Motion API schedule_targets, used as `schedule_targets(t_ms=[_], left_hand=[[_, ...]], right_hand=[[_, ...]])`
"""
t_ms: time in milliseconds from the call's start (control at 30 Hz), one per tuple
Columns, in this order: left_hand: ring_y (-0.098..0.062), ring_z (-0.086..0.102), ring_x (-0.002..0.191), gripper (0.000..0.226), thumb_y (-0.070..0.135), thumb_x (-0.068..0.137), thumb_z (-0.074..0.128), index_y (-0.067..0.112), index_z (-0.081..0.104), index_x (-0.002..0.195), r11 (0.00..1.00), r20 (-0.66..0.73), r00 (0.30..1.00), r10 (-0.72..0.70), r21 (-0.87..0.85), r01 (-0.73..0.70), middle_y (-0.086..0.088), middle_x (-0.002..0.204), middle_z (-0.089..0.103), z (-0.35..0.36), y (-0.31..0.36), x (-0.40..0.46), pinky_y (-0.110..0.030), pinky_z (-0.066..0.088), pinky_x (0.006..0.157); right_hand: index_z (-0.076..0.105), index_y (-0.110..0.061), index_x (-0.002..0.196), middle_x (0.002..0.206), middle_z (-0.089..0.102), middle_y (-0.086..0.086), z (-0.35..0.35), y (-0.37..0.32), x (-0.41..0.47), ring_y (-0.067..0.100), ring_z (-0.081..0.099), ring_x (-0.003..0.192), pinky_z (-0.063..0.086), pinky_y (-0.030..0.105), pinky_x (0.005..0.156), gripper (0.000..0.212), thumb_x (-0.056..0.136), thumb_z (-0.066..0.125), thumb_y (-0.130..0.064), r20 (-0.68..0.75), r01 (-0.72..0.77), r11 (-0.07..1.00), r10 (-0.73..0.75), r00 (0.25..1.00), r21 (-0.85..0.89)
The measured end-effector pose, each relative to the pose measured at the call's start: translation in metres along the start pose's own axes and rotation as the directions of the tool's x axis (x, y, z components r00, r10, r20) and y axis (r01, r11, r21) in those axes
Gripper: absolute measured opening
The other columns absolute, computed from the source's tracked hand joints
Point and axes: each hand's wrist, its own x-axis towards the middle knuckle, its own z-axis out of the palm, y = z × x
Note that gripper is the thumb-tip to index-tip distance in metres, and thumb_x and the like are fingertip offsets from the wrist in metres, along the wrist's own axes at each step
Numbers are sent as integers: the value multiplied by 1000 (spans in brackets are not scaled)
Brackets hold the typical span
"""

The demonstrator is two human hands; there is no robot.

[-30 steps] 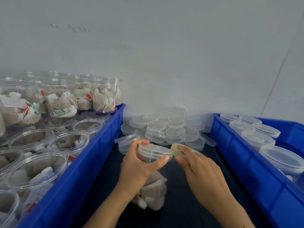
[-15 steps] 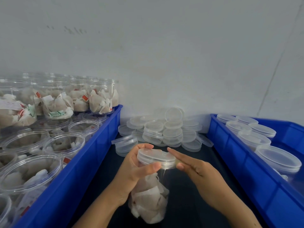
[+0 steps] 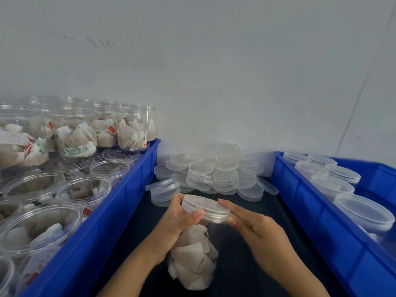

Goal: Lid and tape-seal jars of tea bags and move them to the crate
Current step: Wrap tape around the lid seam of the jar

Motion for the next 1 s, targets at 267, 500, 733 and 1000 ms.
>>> schedule_targets(t_ms=[267, 500, 733, 1000], left_hand=[[-26, 66, 69, 28, 26, 99, 49, -1, 51, 106, 960, -87, 982, -166, -242, 141, -17, 88, 67, 1, -7, 27, -33, 55, 58], [-27, 71, 82, 29, 18, 100, 38, -7, 52, 105, 963, -152, 988, -42, -270, 0, -22, 93, 68, 1, -9, 23, -38, 59, 71], [-6, 66, 75, 26, 32, 91, 48, 9, 61, 92, 922, -399, 832, 386, 192, -336, 3, 80, 69, 15, -15, 6, -15, 52, 66], [-4, 60, 63, 44, 54, 91, 35, 22, 63, 83, 811, -477, 698, 533, 523, -262, 8, 68, 63, 29, -13, -6, -16, 43, 55]], right_hand=[[38, -76, 117, 107, 67, -28, 6, 0, 1, -2, 61, 101, 52, 23, 87, 33, 91, 42, -56, -30, -29, 997, 31, 999, 70], [37, -75, 117, 103, 70, -19, 11, 1, -3, 0, 63, 97, 51, 20, 84, 34, 93, 44, -53, -96, -18, 998, 23, 995, 54], [39, -70, 123, 96, 68, -19, 14, -3, -5, -6, 58, 88, 45, 12, 75, 37, 93, 46, -50, -217, 17, 1000, -19, 976, -7], [31, -66, 133, 88, 63, -12, 18, -8, -7, 4, 58, 83, 48, 20, 74, 42, 95, 43, -51, -300, -12, 985, -41, 953, -171]])
